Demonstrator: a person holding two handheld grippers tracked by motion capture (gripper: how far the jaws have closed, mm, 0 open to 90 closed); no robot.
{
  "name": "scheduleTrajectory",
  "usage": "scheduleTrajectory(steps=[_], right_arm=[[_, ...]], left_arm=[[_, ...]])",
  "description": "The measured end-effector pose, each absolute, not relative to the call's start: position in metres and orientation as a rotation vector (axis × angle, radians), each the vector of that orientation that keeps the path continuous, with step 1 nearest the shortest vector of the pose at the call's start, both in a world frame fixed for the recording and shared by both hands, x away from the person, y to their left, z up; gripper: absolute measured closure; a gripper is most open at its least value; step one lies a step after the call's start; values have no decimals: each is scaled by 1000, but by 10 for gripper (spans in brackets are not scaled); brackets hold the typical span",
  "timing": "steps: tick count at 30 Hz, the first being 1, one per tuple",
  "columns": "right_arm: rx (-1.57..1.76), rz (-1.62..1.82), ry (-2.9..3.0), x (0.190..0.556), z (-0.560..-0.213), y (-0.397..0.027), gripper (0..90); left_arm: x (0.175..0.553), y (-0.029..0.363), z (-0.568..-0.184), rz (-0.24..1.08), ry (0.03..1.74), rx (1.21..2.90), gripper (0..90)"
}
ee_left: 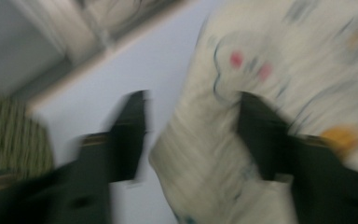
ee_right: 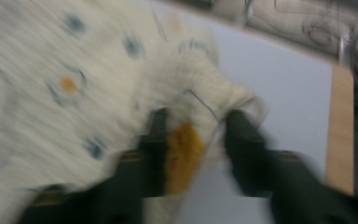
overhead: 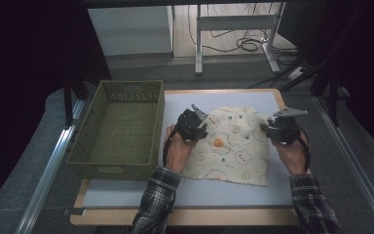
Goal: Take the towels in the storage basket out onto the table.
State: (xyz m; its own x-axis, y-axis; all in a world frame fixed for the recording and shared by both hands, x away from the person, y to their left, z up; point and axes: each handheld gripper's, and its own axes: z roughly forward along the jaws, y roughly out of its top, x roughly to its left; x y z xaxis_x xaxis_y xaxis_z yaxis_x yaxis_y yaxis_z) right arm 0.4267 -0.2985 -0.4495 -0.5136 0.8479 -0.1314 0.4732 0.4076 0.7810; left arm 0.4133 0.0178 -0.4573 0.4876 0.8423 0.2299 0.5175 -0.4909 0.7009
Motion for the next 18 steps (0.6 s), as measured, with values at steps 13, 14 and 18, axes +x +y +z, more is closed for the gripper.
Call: scheduleTrajectory(steps=[13,14,18], right_arm=[[1313,948,2260,420,-489,-323,503],[1312,946,2271,419,-491,-323,510],[1324,971,2296,412,-501,-325,547]], left_arm=[[424,42,-509,457,1261,2125,301],[423,43,-510,448,1262,2117,297],[414,48,-513,425,1258,2101,295]])
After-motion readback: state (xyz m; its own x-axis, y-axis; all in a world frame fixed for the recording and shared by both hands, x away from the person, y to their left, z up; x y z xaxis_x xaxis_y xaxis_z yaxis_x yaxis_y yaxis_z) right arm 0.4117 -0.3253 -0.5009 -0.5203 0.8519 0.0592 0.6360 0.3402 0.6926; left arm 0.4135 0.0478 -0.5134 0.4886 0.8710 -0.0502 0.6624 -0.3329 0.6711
